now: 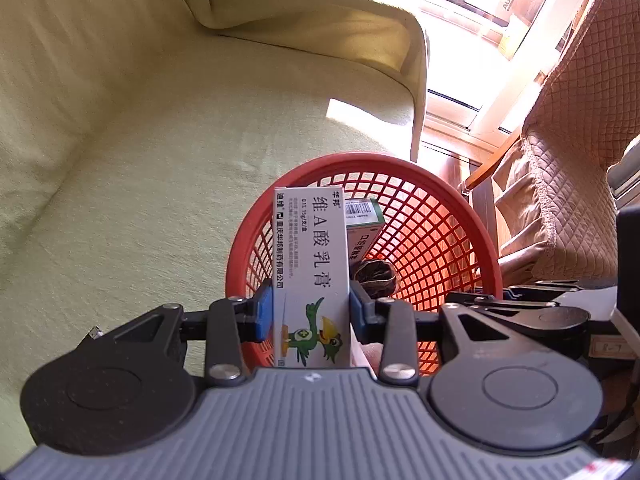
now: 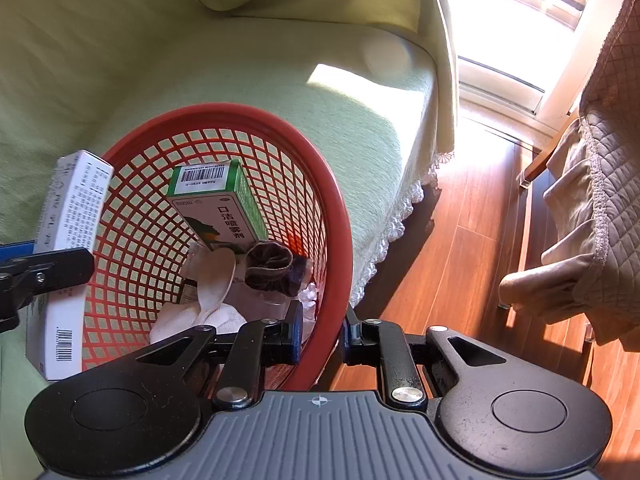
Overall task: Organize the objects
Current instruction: 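Lower the white medicine box into the red basket and open the left tool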
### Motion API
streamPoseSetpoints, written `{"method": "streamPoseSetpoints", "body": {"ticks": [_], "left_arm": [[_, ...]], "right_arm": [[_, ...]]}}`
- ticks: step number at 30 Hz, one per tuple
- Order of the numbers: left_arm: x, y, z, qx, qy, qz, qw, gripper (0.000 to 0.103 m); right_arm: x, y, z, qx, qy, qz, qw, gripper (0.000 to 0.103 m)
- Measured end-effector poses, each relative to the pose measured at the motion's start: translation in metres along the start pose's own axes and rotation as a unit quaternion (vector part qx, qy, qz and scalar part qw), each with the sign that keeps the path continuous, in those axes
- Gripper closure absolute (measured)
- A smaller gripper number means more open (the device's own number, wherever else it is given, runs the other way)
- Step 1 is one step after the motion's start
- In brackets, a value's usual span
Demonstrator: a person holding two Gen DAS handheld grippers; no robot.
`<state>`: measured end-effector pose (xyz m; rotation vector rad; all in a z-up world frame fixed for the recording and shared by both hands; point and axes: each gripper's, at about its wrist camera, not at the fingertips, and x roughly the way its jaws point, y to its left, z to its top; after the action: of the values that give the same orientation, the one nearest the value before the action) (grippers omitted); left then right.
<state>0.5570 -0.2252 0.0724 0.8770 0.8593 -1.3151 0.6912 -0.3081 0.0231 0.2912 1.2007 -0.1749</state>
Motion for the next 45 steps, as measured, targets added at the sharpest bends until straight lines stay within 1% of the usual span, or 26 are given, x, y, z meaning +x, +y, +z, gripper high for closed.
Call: {"method": "streamPoseSetpoints", "body": {"ticks": [5,12,17,20,21,22,26,31,37,42,45], "left_arm": [[0.011,-0.011,0.002,0.004,0.011,0.002,0.9999,0.07],[0.014,-0.023,0.006,0.012,0.009,-0.007,0.9999,0.07],[0.024,-0.026,0.005,0.018,0.015,0.007,0.9997,0.07],[0.027,-0.027,0.003,0.027,0.017,0.015,0.9994,0.067],[0.028,-0.028,0.002,0.032,0.016,0.019,0.9992,0.063],[0.029,-0.029,0.001,0.036,0.018,0.02,0.999,0.062],[0.034,-0.028,-0.003,0.041,0.028,0.023,0.9985,0.062],[0.036,-0.028,-0.005,0.039,0.03,0.02,0.9986,0.062],[0.026,-0.022,-0.006,0.035,0.02,0.01,0.9991,0.061],[0.006,-0.008,-0.01,0.029,-0.003,-0.005,0.9996,0.061],[-0.007,0.006,-0.014,0.024,-0.02,-0.001,0.9995,0.06]], "right_arm": [[-0.001,0.0,-0.001,-0.002,0.0,0.002,1.0,0.088],[-0.001,-0.001,-0.001,0.0,0.0,0.006,1.0,0.088],[-0.002,-0.001,-0.001,0.0,0.0,0.007,1.0,0.088],[-0.002,-0.001,0.0,-0.001,-0.001,0.006,1.0,0.088],[-0.002,-0.001,0.0,0.0,0.0,0.006,1.0,0.088],[-0.002,-0.001,0.0,0.0,-0.001,0.007,1.0,0.088],[-0.002,0.001,0.001,-0.001,-0.001,0.007,1.0,0.088],[-0.002,0.0,-0.001,-0.002,-0.002,0.005,1.0,0.088],[-0.002,0.0,-0.001,-0.002,-0.001,0.004,1.0,0.088],[-0.002,0.0,-0.001,-0.002,-0.001,0.003,1.0,0.088],[-0.002,0.0,-0.001,-0.004,-0.001,0.003,1.0,0.088]]}}
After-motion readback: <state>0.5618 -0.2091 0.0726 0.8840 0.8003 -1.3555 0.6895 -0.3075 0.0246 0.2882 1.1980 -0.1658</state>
